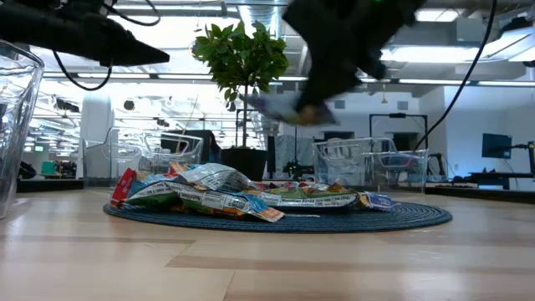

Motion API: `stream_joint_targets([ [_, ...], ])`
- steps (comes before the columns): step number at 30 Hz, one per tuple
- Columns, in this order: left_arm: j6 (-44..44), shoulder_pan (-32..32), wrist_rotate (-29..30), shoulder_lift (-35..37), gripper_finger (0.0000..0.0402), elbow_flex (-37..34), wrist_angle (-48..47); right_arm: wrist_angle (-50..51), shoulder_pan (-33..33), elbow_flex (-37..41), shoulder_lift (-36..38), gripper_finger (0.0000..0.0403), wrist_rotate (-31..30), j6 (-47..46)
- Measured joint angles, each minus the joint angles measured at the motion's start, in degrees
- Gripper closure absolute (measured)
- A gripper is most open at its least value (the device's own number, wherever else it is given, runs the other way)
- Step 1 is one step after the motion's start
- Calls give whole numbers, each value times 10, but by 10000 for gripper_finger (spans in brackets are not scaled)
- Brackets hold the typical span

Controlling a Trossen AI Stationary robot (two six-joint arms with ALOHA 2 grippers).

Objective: Pick and place Granola Bars by type
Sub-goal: Put the violet granola bar into the bottom bin

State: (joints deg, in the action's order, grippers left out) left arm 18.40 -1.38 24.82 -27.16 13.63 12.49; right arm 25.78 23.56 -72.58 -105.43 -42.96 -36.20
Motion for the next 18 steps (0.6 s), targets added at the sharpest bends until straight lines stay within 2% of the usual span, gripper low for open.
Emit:
stream_joint_targets([
  [4, -19, 0, 113, 30, 224, 0, -12, -161, -9, 0, 0, 390, 51, 193],
  [7, -24, 0, 133, 52, 224, 0, -37, -250, -19, 0, 0, 391, 101, 287],
  [13, -26, 0, 142, 85, 224, 0, -67, -374, -53, 0, 0, 388, 234, 386],
  [18, -40, 0, 233, 105, 224, 0, -78, -464, -81, -6, -32, 391, 341, 430],
])
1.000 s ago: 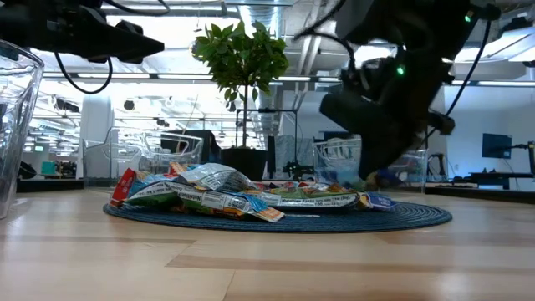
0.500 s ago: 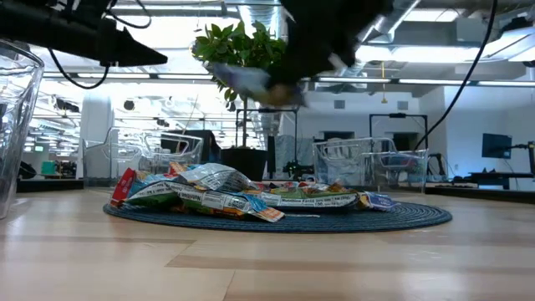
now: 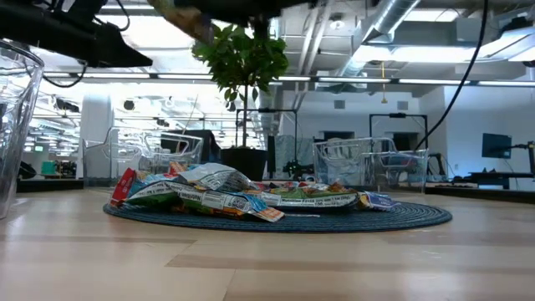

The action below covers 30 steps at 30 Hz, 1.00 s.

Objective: Pick and place Granola Bars by type
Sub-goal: Put the violet granola bar into the bottom bin

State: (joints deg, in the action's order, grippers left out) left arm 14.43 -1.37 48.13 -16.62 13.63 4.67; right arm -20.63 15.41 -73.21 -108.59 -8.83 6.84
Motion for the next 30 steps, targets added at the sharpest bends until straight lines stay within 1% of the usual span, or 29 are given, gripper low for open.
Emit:
stream_joint_targets([
  [1, -1, 0, 22, 5, 224, 0, -3, -10, -5, -12, -13, 391, 19, 5],
  [3, -1, 0, 56, 9, 224, 0, -5, 7, -13, -31, -32, 390, 41, 16],
  [6, 0, 0, 73, 16, 224, 0, -14, 14, -20, -86, -77, 386, 85, 38],
  [11, 1, 0, 76, 16, 224, 0, -15, 85, -24, -178, -134, 383, 129, 57],
  [17, 1, 0, 78, 16, 224, 0, -18, 107, -29, -273, -197, 387, 199, 58],
  [22, 1, 0, 79, 17, 224, 0, -18, 118, -29, -327, -240, 384, 236, 56],
  [24, 1, 0, 81, 17, 224, 0, -18, 124, -29, -335, -247, 383, 243, 53],
  [26, 1, 0, 81, 17, 224, 0, -18, 103, -31, -346, -262, 381, 246, 52],
  [29, 1, 0, 81, 17, 224, 0, -18, 118, -32, -351, -271, 381, 254, 39],
  [30, 1, 0, 81, 17, 224, 0, -18, 105, -32, -360, -280, 381, 255, 37],
])
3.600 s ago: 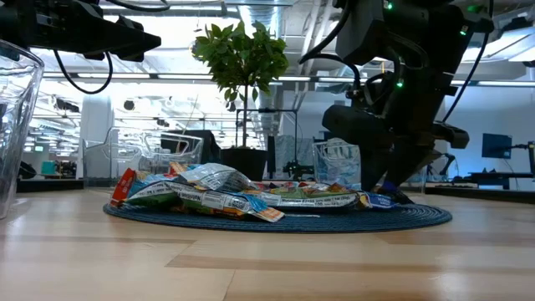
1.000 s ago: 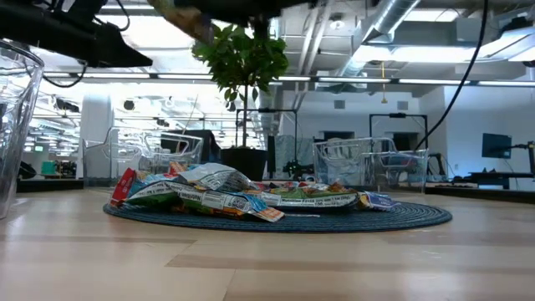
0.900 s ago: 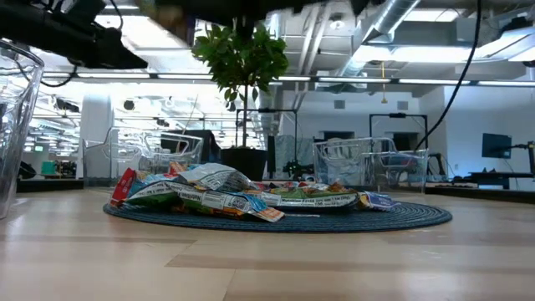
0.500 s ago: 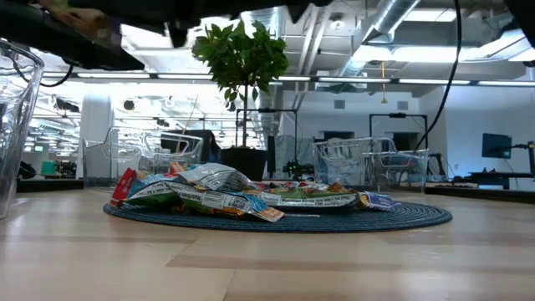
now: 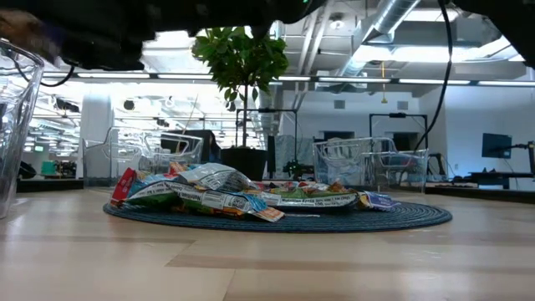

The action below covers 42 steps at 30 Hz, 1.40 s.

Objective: Pick and place Granola Bars by type
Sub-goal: Put the violet granola bar into the bottom bin, then put the red granola bar into the top left bin

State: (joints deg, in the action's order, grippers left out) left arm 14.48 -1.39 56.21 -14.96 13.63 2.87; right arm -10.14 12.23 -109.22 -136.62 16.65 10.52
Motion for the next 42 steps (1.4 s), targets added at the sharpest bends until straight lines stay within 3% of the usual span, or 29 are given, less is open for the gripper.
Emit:
stream_joint_targets([
  [9, 0, 0, 0, 0, 224, 0, 0, 10, -4, -26, -25, 355, 57, -19],
  [25, -3, 0, -5, 0, 224, 0, -7, 9, -11, -28, -18, 214, 49, -26],
  [27, -7, 0, -35, 0, 224, 0, -28, 63, -11, -28, -4, 202, 22, -23],
  [34, 5, 0, -267, 0, 224, 0, -41, 313, -3, -28, 71, 189, -120, -14],
  [42, 9, 0, -373, -12, 224, 0, -52, 566, 31, -28, 123, 201, -328, -98],
])
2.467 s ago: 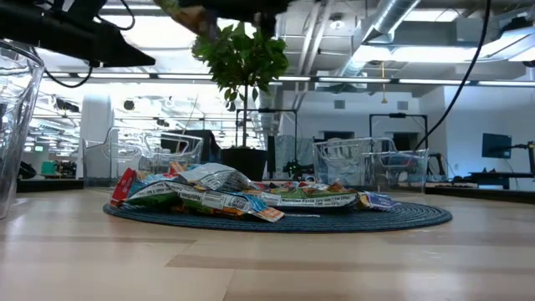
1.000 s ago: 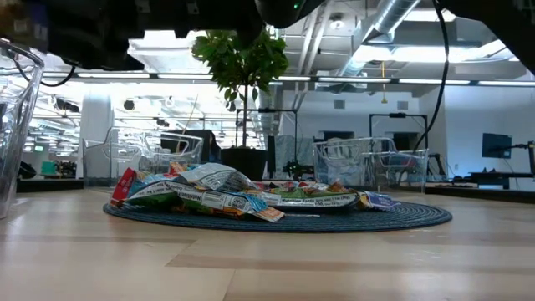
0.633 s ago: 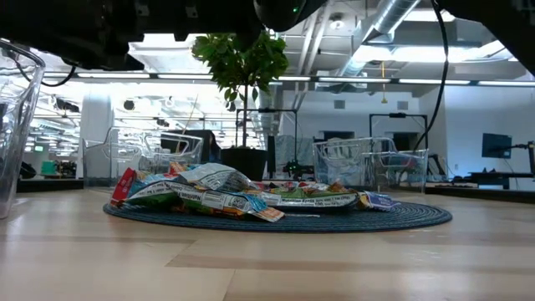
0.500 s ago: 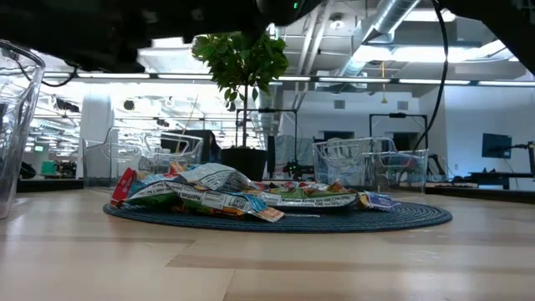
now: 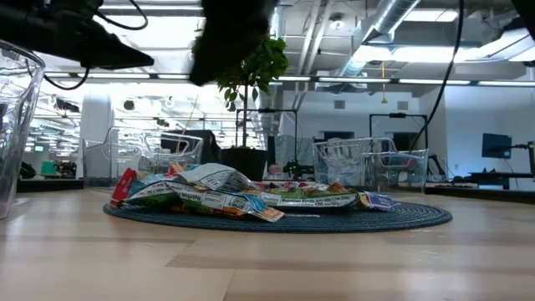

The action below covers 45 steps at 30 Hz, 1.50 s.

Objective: Pick and place Granola Bars by type
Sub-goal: Put the red granola bar into the top left bin

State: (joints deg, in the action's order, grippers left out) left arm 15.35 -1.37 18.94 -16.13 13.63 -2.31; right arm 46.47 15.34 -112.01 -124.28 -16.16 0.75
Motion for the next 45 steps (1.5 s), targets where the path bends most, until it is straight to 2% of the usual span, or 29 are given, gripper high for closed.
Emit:
stream_joint_targets([
  [4, 0, 0, -28, -21, 224, 0, 3, 95, 16, 0, 12, 209, -86, -61],
  [11, 15, 0, -78, -59, 224, 0, 11, 225, 42, 0, 15, 218, -186, -155],
  [15, 24, 0, -120, -81, 224, 0, 25, 315, 55, 0, 15, 223, -241, -241],
  [18, 26, 0, -131, -98, 224, 0, 39, 355, 68, 0, 15, 225, -254, -295],
  [22, 26, 0, -127, -114, 224, 0, 62, 351, 96, 0, 15, 228, -239, -303],
  [24, 26, 0, -127, -120, 224, 0, 73, 323, 109, 0, 15, 231, -230, -286],
  [28, 26, 0, -126, -121, 224, 0, 86, 244, 133, 0, 16, 238, -228, -193],
  [32, 26, 0, -127, -121, 224, 0, 89, 249, 136, 3, 49, 251, -239, -205],
  [35, 30, 0, -132, -121, 224, 0, 91, 202, 138, 44, 94, 261, -261, -197],
  [39, 42, 0, -139, -121, 224, 0, 93, 56, 143, 176, 178, 272, -256, -165],
  [45, 75, 0, -175, -124, 224, 0, 94, -238, 138, 470, 345, 274, -240, -142],
])
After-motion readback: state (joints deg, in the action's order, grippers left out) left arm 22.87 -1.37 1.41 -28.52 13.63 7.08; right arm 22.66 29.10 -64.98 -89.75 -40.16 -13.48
